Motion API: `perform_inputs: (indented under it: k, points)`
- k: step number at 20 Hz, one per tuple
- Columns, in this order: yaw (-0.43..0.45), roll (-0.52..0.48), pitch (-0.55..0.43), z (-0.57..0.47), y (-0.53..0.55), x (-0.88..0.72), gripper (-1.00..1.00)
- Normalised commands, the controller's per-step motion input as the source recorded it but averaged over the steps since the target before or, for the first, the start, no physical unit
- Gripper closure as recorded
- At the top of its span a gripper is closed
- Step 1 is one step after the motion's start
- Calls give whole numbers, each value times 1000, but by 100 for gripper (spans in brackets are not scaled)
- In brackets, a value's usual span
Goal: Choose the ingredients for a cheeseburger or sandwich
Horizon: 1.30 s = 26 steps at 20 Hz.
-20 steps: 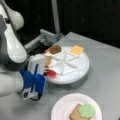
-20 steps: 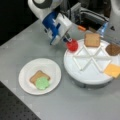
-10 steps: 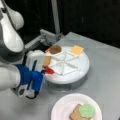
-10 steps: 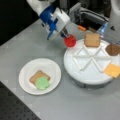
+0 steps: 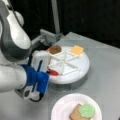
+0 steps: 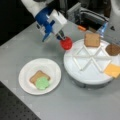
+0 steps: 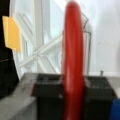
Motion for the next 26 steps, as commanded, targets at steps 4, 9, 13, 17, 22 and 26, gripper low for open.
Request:
perform_inputs:
  k: [4,9,13,17,22,26]
  points:
    - [305,-30,114,-121,-294,644,100]
    - [283,-16,97,-182,-289,663,100]
    - [248,-13,75,-177,-247,615,100]
    - [233,-17,67,-92,-233,486,100]
    - [212,1,69,-55,-230,437,100]
    - [176,12,68,-70,-191,463,100]
